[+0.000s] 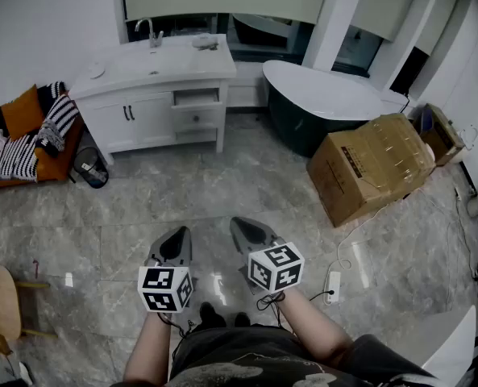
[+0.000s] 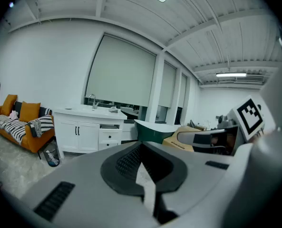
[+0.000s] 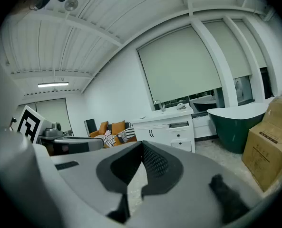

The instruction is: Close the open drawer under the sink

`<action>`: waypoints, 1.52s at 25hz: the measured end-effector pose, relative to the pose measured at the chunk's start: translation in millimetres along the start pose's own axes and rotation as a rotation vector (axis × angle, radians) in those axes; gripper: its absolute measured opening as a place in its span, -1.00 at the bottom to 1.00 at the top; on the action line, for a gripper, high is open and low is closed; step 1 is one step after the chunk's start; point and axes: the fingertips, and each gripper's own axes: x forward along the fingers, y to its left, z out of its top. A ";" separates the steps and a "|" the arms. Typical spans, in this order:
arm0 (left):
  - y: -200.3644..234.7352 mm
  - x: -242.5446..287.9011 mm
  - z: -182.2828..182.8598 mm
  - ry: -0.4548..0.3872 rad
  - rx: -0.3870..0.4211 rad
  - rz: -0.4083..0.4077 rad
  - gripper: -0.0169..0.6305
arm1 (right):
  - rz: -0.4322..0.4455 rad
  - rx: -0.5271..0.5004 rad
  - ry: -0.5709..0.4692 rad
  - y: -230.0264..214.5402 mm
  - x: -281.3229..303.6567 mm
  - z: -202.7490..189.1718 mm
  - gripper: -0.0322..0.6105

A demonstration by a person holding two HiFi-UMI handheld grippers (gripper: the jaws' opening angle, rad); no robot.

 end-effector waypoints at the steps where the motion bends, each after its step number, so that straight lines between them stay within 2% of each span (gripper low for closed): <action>1: -1.7 -0.5 0.5 0.000 0.005 0.002 -0.91 | 0.003 -0.002 0.000 0.1 -1.6 0.1 -0.82; 14: 6.4 -2.0 4.8 0.006 0.022 0.028 -0.91 | 0.033 -0.006 0.015 6.0 8.7 -1.8 -0.82; 17: 18.9 2.1 1.6 0.020 0.024 0.035 -0.91 | 0.033 0.033 -0.038 4.7 17.7 4.9 -0.82; 19: 30.6 4.7 -0.5 0.029 0.038 0.043 -0.91 | 0.015 0.083 -0.092 -1.5 23.5 11.9 -0.82; 21: 44.5 5.9 -0.6 0.029 0.045 0.048 -0.91 | -0.015 0.110 -0.101 -8.8 31.2 13.6 -0.82; 27: 84.0 17.5 -3.5 0.038 0.014 0.030 -0.91 | -0.083 0.123 -0.085 -19.6 55.1 11.6 -0.81; 33: 97.8 39.6 -7.2 0.064 0.010 -0.001 -0.90 | -0.113 0.121 -0.023 -34.3 72.2 -4.1 -0.81; 38: 110.3 72.8 -0.4 0.079 0.014 0.003 -0.90 | -0.122 0.118 -0.015 -63.6 106.2 2.5 -0.81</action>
